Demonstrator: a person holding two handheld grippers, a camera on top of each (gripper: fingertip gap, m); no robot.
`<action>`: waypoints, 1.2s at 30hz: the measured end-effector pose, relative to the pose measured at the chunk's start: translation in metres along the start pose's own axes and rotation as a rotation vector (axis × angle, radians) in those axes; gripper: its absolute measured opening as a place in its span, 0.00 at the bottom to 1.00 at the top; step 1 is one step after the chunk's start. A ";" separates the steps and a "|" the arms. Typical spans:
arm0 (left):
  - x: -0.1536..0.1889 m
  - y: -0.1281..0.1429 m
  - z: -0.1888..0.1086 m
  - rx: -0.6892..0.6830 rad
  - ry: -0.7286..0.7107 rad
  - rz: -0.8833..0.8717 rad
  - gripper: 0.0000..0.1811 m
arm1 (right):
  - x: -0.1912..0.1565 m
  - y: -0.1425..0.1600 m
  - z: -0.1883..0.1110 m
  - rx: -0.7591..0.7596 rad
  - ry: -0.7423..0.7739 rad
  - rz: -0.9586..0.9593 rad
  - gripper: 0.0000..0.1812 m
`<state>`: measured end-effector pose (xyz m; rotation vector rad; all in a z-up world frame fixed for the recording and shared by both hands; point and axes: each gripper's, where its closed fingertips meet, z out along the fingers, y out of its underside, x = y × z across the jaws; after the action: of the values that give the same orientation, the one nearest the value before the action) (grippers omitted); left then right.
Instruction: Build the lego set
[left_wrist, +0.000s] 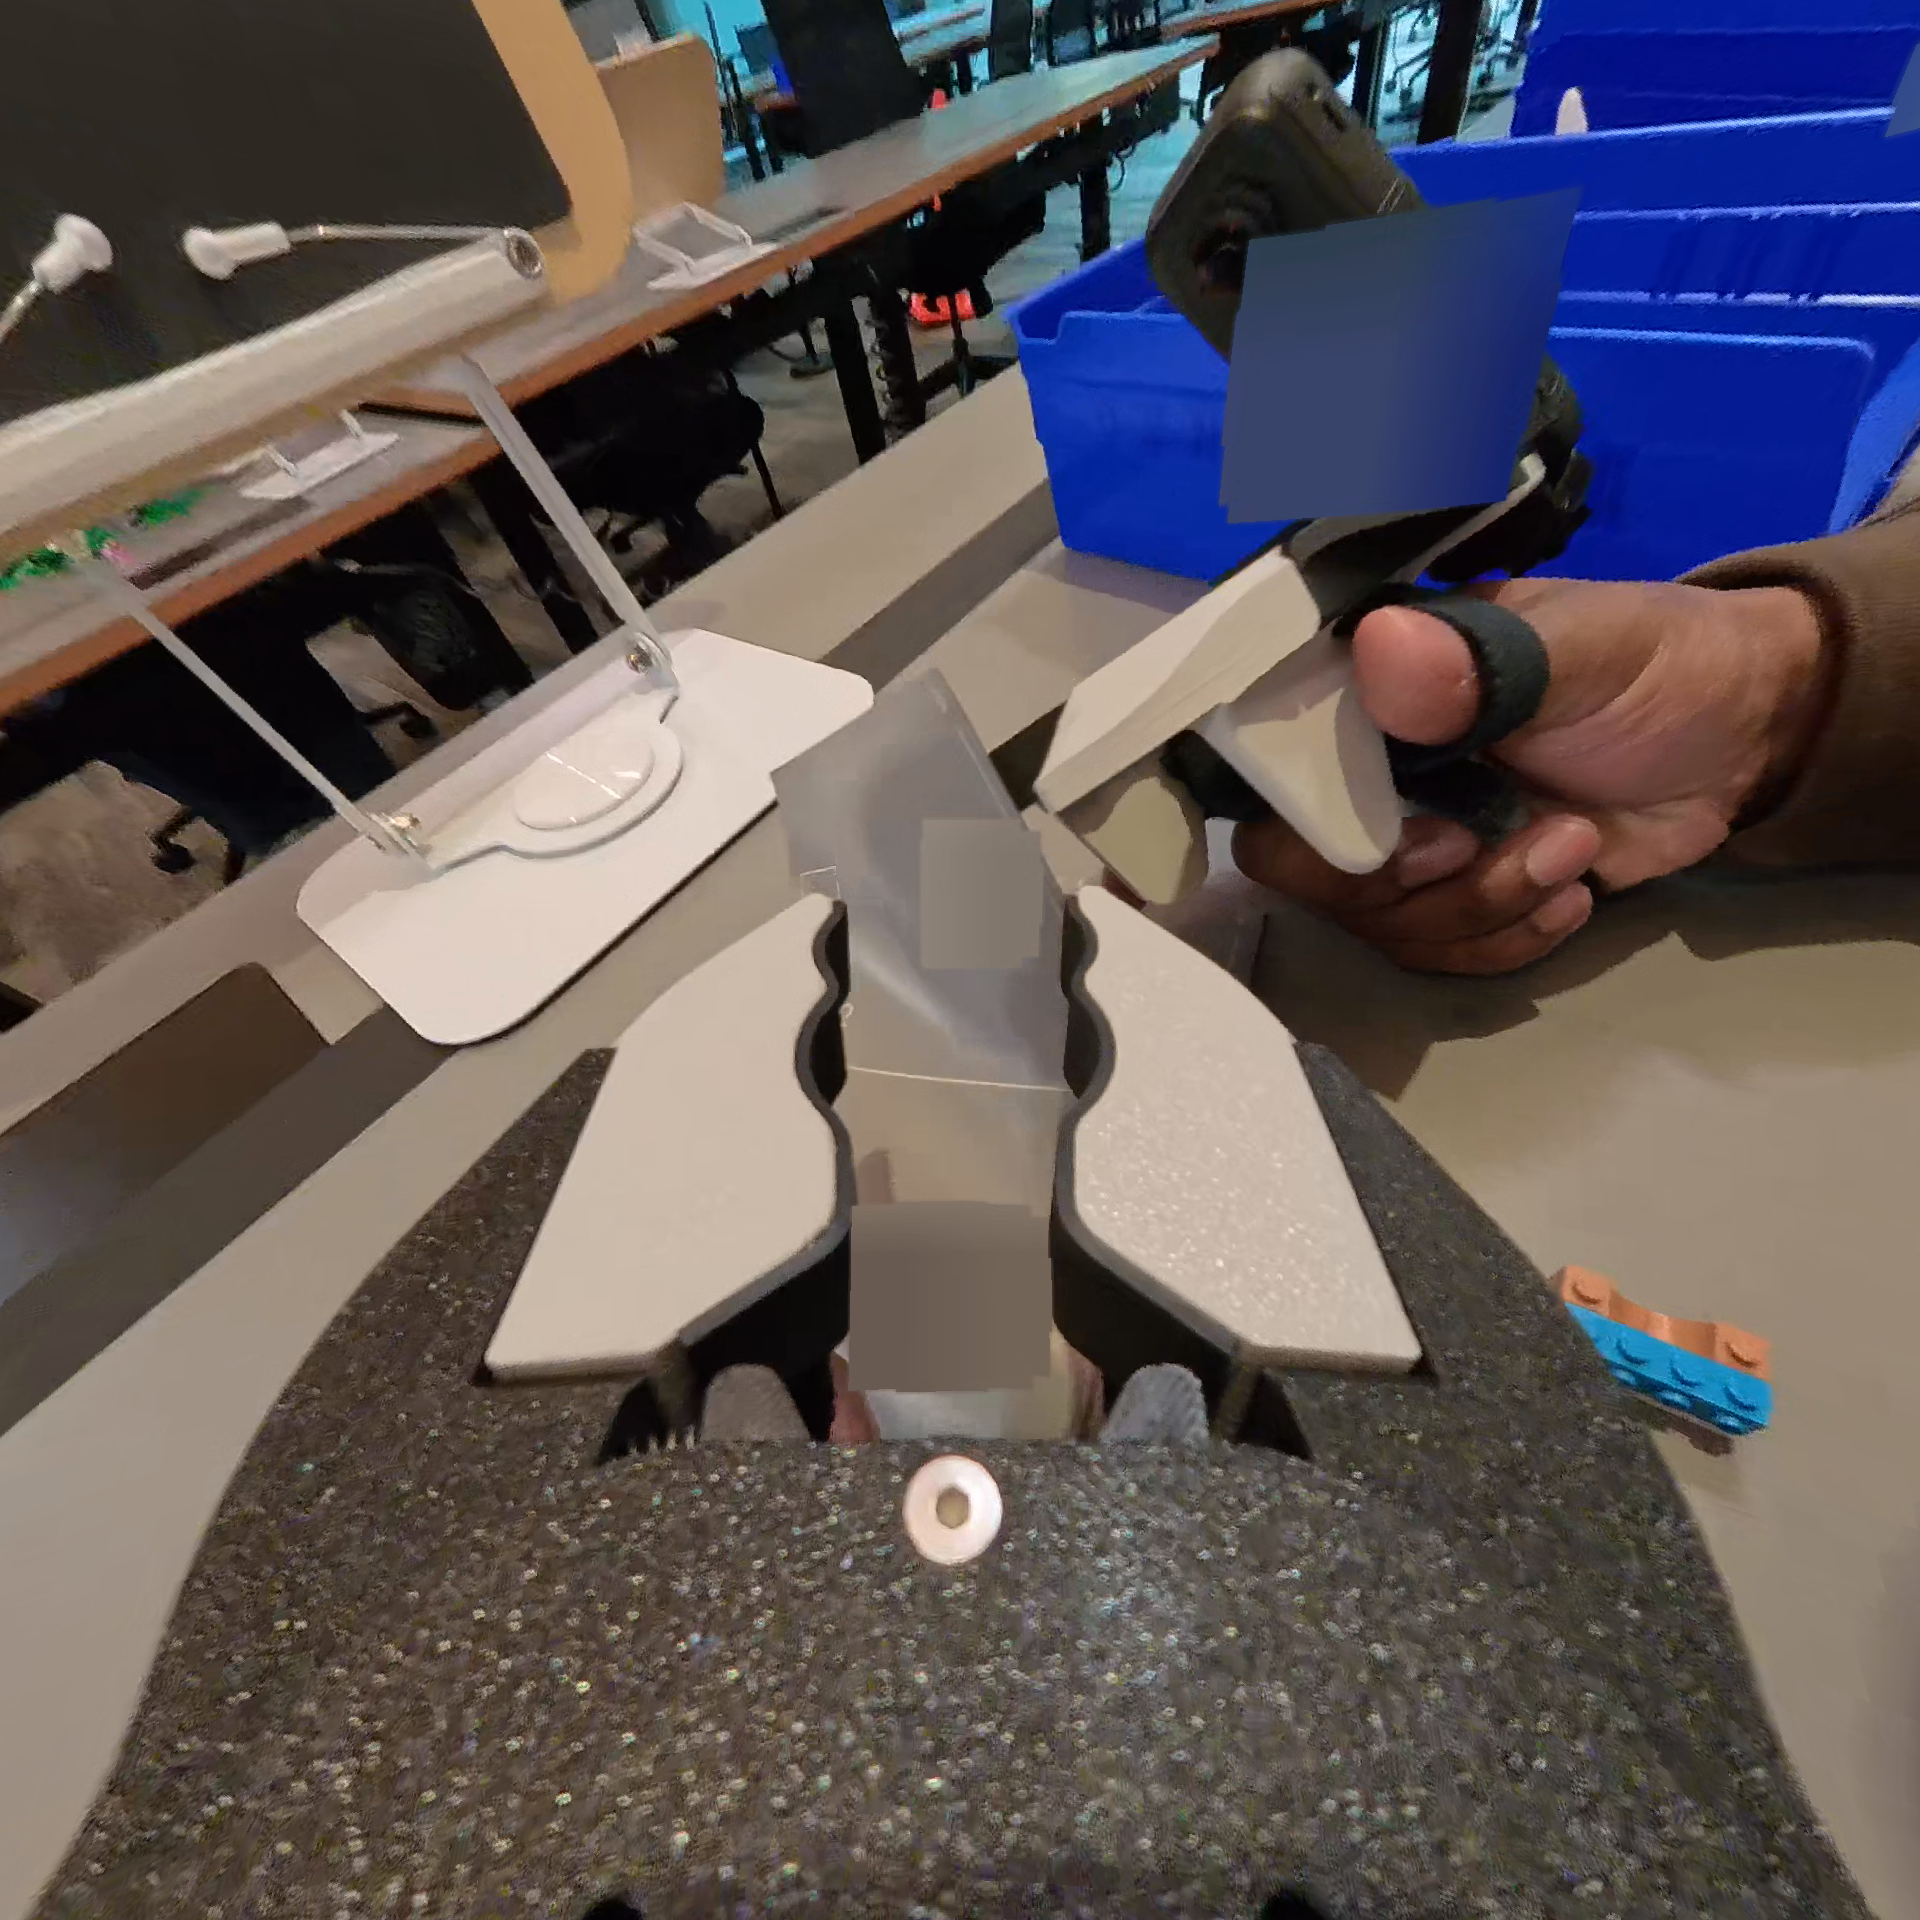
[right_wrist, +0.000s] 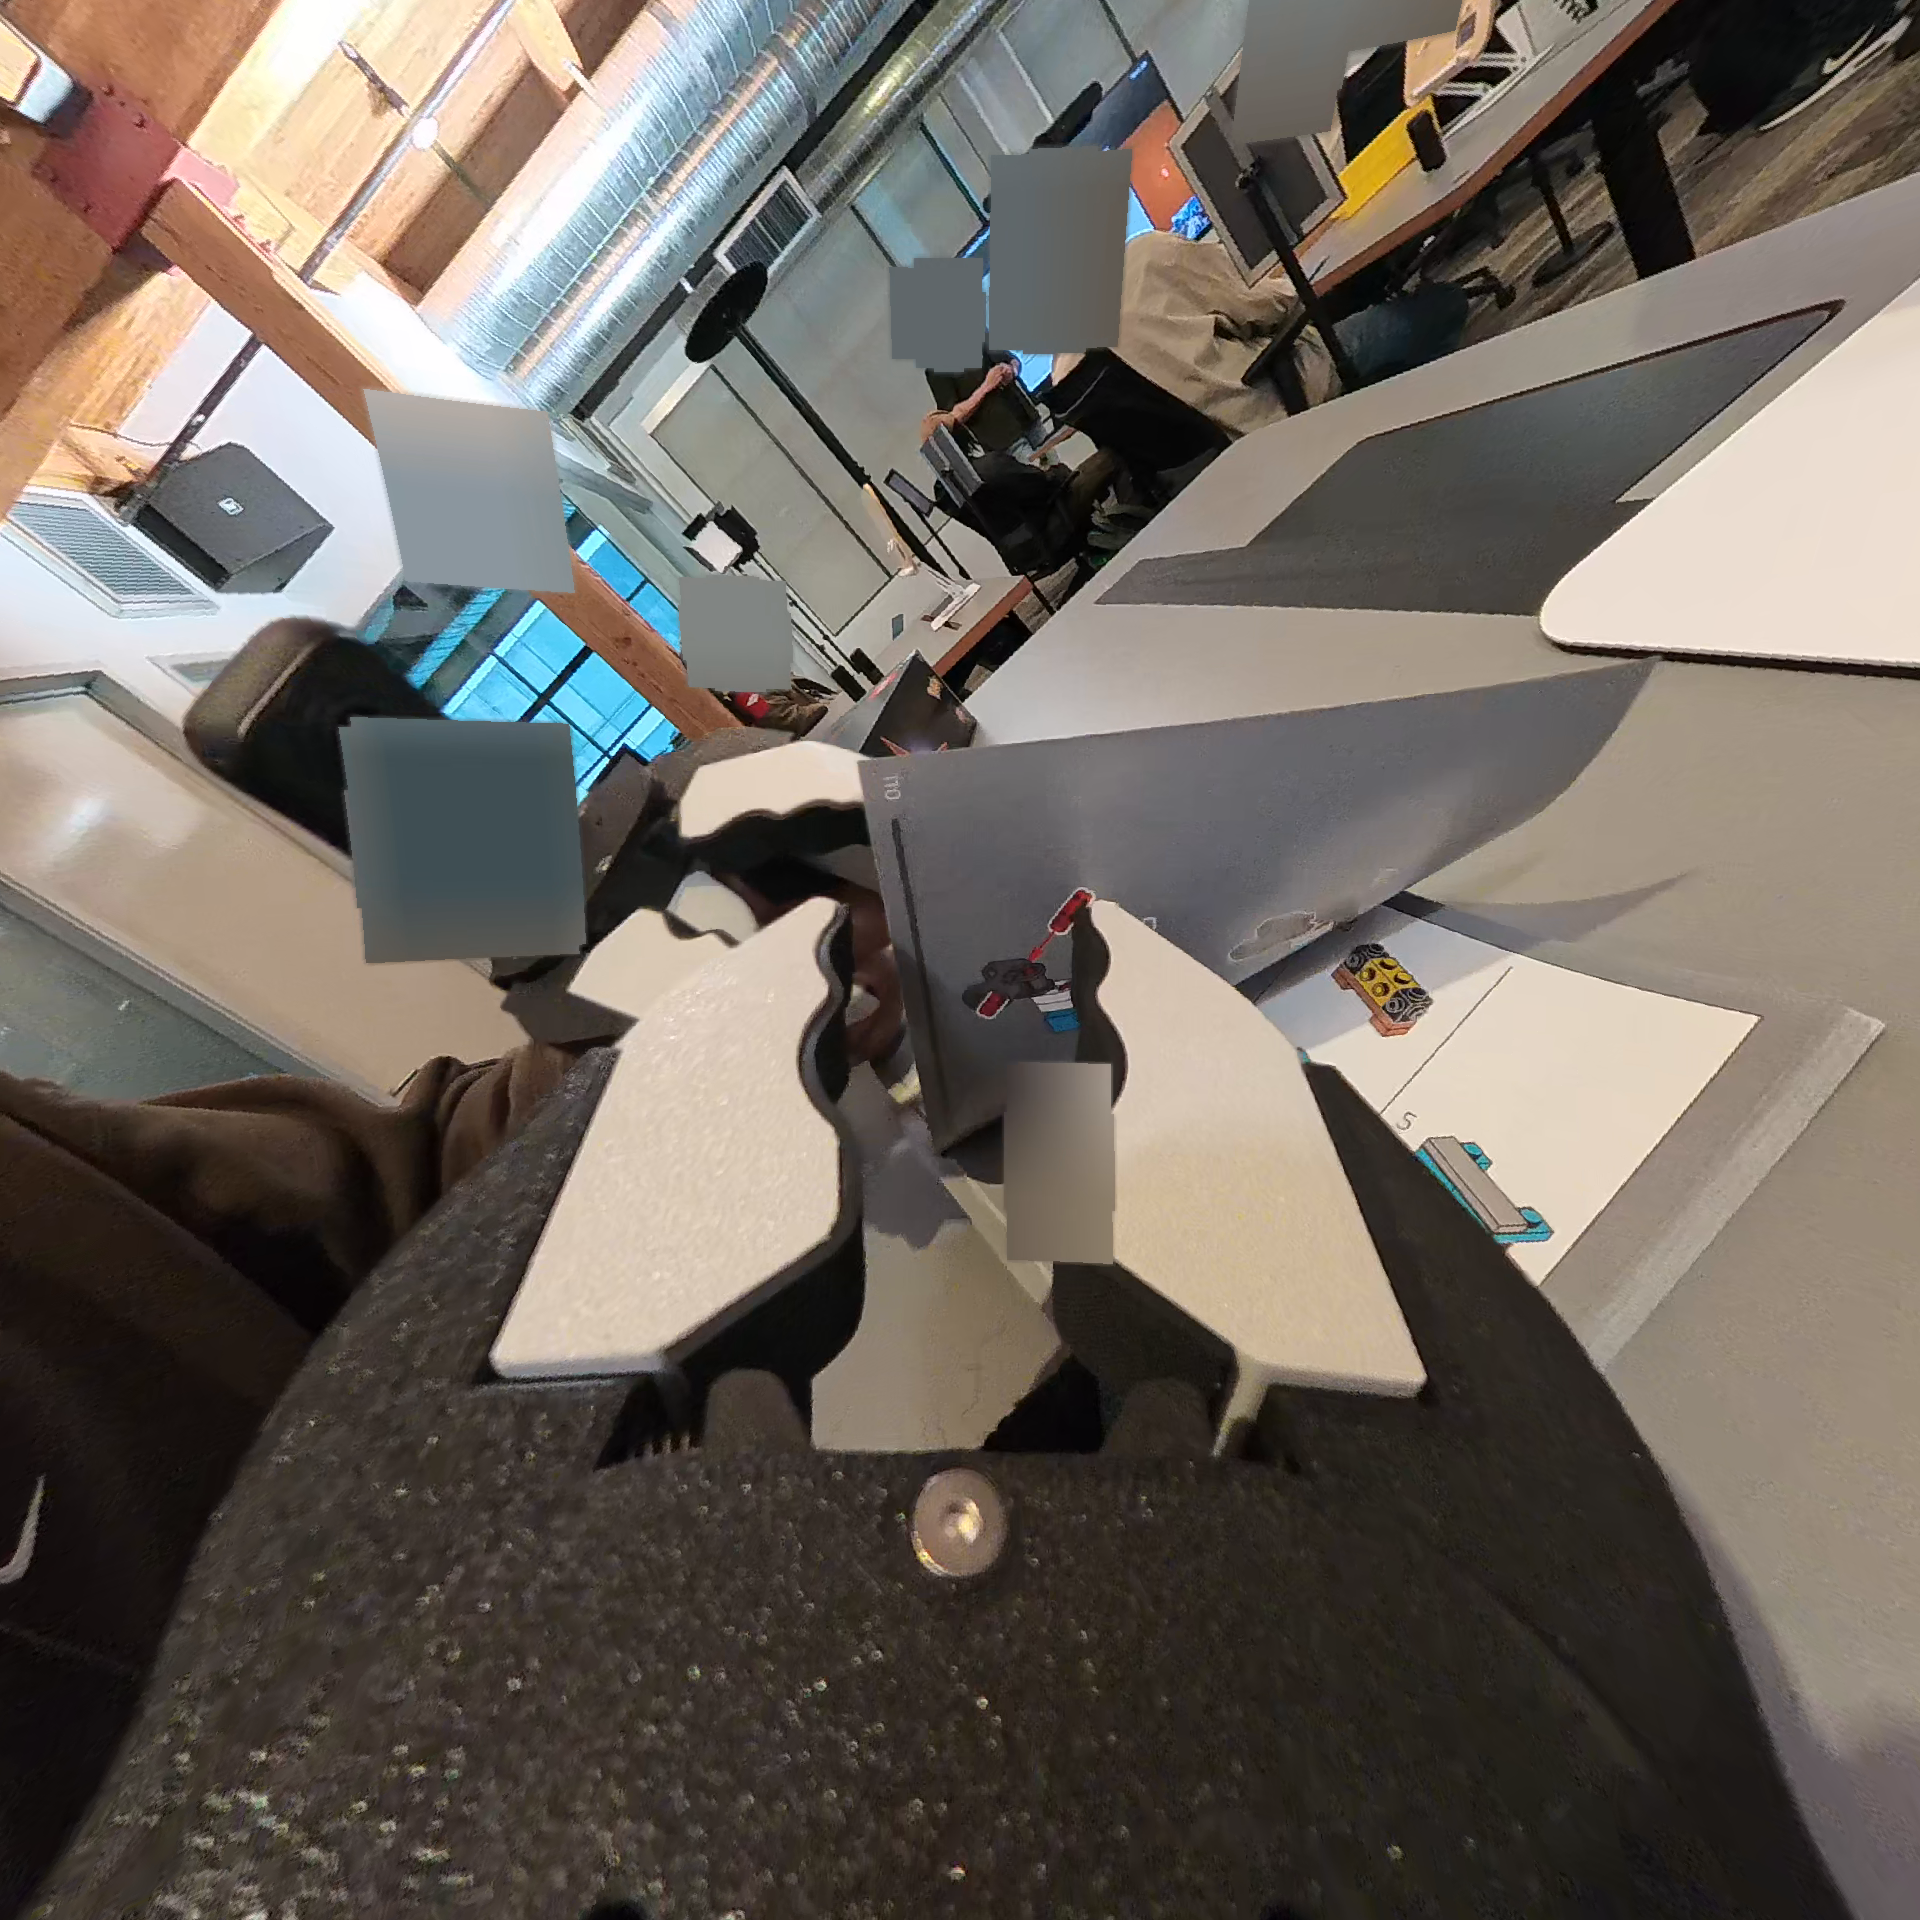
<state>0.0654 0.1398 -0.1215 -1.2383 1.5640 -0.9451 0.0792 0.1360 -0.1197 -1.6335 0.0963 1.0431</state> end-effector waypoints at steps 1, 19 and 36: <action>-0.002 0.000 0.000 -0.007 -0.002 -0.006 0.22 | 0.000 0.000 0.000 0.000 -0.002 0.000 0.22; -0.002 0.001 0.005 -0.038 -0.016 0.012 0.22 | -0.001 0.000 0.000 -0.001 -0.007 0.002 0.22; -0.026 -0.029 0.004 0.044 0.012 -0.178 0.21 | -0.002 0.001 0.000 -0.002 -0.016 -0.005 0.23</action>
<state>0.0800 0.1587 -0.0904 -1.3601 1.4518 -1.0960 0.0772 0.1346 -0.1187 -1.6264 0.0801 1.0525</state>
